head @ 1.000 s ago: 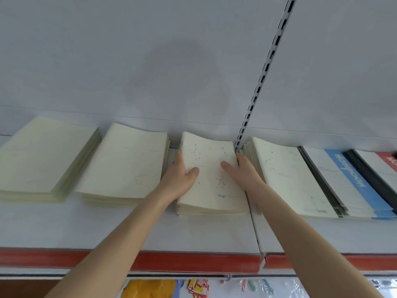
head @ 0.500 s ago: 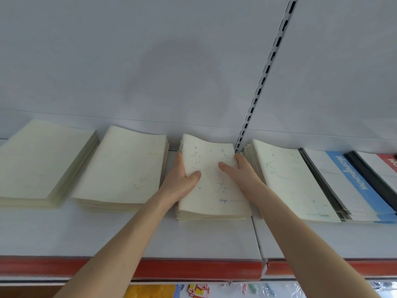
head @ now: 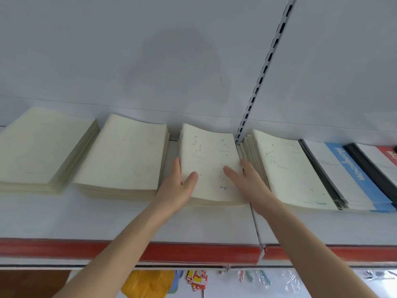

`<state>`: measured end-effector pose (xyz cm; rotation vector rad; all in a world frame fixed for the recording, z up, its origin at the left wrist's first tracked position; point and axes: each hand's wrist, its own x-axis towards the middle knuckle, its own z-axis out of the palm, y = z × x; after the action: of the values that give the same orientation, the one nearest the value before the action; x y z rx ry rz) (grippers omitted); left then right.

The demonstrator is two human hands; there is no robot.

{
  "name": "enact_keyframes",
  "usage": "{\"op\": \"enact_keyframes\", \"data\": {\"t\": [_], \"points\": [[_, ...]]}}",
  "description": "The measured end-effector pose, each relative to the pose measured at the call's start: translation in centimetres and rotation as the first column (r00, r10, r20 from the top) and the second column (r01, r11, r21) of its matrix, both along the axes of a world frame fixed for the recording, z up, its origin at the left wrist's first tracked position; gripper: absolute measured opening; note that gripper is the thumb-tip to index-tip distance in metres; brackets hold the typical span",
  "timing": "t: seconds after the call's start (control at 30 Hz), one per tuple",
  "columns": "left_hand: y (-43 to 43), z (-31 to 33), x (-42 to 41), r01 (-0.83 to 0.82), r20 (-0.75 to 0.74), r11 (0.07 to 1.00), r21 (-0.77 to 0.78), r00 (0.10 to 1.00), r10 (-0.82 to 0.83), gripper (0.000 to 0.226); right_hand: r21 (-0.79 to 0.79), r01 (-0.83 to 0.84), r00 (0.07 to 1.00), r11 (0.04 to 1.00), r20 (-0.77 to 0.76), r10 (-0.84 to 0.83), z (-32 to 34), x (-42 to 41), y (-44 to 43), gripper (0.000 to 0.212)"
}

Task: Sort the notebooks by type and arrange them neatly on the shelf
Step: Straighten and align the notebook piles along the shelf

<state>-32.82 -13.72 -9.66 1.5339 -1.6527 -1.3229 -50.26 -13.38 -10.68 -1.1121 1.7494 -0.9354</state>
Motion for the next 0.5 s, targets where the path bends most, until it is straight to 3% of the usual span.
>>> {"op": "enact_keyframes", "data": {"t": [0.13,0.2,0.33,0.4,0.5], "points": [[0.2,-0.1,-0.1,-0.032,-0.087,0.999,-0.025,0.996,0.030,0.059,0.020,0.065,0.980,0.998,0.188,-0.068,-0.3,0.0,0.5,0.071],[-0.2,-0.4,0.3,-0.045,-0.079,0.998,-0.041,0.996,0.041,0.062,0.007,0.052,0.978,0.999,0.204,-0.052,-0.2,0.2,0.2,0.072],[-0.1,-0.7,1.1,0.028,-0.041,0.996,-0.089,0.999,-0.031,0.071,0.005,-0.026,0.999,1.000,0.047,0.026,-0.1,-0.3,1.0,0.072],[0.0,-0.7,1.6,0.123,0.061,0.980,-0.154,0.991,-0.115,0.085,0.028,-0.139,0.989,0.990,-0.044,0.140,0.3,-1.0,1.8,0.072],[0.3,-0.8,2.3,0.280,0.291,0.950,-0.141,0.928,-0.231,0.107,0.196,-0.317,0.900,0.928,-0.246,0.360,1.0,-1.6,3.0,0.104]]}}
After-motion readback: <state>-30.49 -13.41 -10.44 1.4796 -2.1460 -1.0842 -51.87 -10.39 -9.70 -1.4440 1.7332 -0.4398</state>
